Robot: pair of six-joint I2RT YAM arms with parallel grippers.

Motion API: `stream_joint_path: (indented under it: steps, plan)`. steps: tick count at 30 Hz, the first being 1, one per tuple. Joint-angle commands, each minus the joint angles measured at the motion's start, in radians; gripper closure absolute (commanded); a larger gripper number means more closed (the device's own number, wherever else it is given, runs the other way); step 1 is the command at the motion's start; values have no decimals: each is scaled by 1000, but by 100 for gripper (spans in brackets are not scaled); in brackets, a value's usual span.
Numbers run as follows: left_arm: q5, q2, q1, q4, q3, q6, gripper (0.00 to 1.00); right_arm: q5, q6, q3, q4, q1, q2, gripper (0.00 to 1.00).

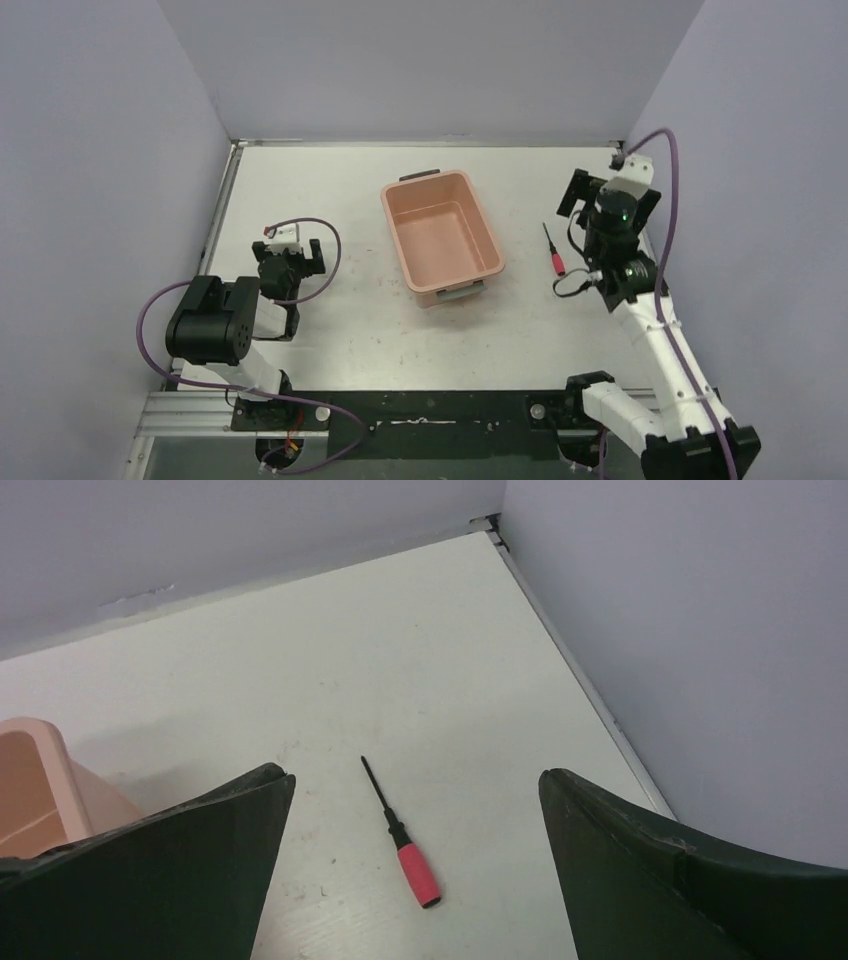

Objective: Put the screwdriver in the bin

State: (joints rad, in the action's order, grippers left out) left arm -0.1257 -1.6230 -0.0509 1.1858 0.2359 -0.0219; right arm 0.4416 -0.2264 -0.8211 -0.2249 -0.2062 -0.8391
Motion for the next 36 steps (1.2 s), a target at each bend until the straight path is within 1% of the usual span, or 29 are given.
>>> stream_joint_path:
  steps: [1, 3, 6, 10, 13, 17, 18, 19, 20, 23, 24, 27, 30, 36]
  plan:
    - [6, 11, -1, 32, 15, -3, 3, -186, 81, -283, -286, 79, -329, 0]
    - [6, 10, -1, 32, 15, -4, 3, -336, 95, -394, -383, 136, -492, 0]
    - [6, 11, -1, 33, 15, -3, 3, -413, 120, -467, -450, 160, -671, 0]
    - [6, 10, -1, 32, 16, -3, 3, -466, 143, -447, -418, 165, -836, 0]
    - [6, 11, -1, 32, 16, -3, 3, -471, 145, -416, -385, 165, -929, 0]
    - [6, 10, -1, 32, 16, -3, 3, -462, 145, -374, -361, 165, -1003, 8]
    - [6, 10, -1, 32, 16, -3, 3, -459, 143, -362, -352, 165, -1010, 13]
    - [6, 10, -1, 32, 16, -3, 3, -461, 140, -349, -346, 166, -1013, 23]
    - [6, 10, -1, 31, 16, -4, 3, -461, 138, -342, -343, 166, -1015, 38]
    - [5, 11, -1, 32, 16, -3, 3, -460, 129, -331, -348, 166, -997, 87]
    - [6, 11, -1, 31, 16, -4, 3, -458, 127, -332, -355, 165, -984, 99]
    - [6, 10, -1, 31, 16, -4, 3, -445, 114, -350, -395, 161, -913, 100]
    - [6, 10, -1, 32, 16, -4, 3, -391, 97, -399, -456, 151, -807, 100]
    - [6, 11, -1, 32, 16, -3, 3, -339, 62, -562, -636, 123, -657, 100]
